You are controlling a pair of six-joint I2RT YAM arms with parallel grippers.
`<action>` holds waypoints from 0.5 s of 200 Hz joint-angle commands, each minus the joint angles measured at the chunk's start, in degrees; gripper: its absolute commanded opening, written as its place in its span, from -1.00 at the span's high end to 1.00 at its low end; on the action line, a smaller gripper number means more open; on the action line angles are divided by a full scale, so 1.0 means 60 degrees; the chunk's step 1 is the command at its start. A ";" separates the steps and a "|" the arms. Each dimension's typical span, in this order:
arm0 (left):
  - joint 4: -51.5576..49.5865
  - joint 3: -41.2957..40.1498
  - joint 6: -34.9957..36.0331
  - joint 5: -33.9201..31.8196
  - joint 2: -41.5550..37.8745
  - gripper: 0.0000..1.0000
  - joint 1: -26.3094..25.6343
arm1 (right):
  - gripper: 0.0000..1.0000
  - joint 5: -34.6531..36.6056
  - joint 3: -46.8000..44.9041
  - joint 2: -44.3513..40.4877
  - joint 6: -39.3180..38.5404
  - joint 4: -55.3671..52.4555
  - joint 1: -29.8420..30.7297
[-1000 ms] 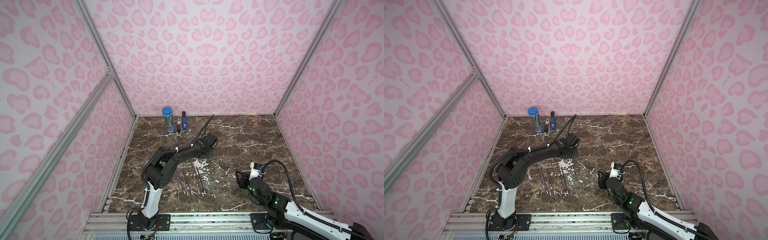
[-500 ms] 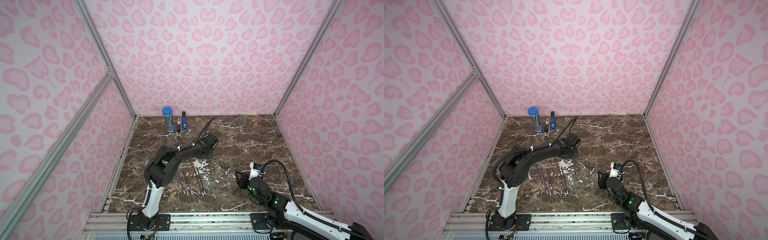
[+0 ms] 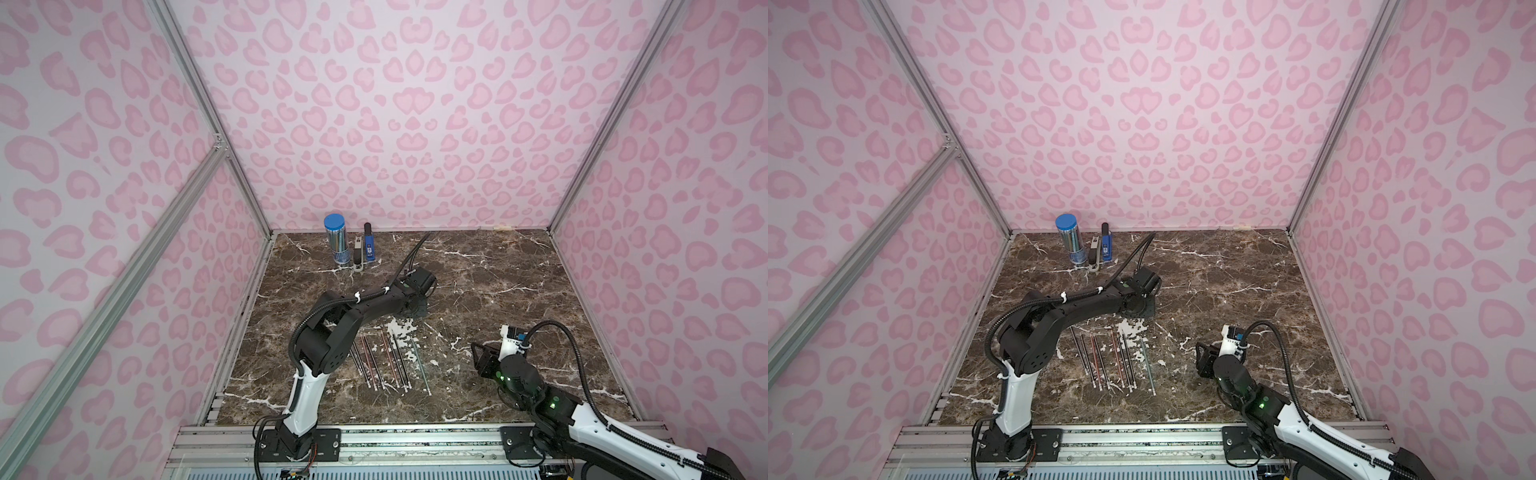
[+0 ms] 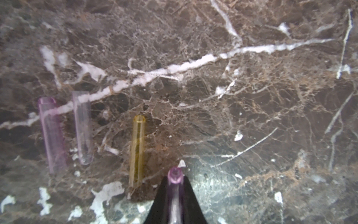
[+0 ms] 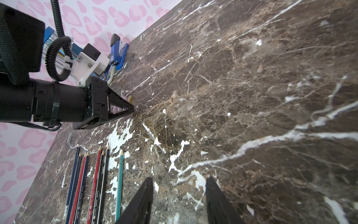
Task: Remove the protective cover of the pencils
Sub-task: Place the protective sleeve at the center of the board.
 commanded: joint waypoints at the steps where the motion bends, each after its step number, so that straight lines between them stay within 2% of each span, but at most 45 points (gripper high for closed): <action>1: 0.0030 0.0078 0.0059 0.0035 -0.0092 0.67 -0.0002 | 0.07 0.0031 -0.0089 -0.0030 -0.0097 0.0020 -0.0022; 100: 0.0065 0.0085 0.0049 0.0075 -0.0134 0.64 -0.0001 | 0.04 0.0021 -0.0165 -0.0440 -0.0140 -0.0169 -0.0067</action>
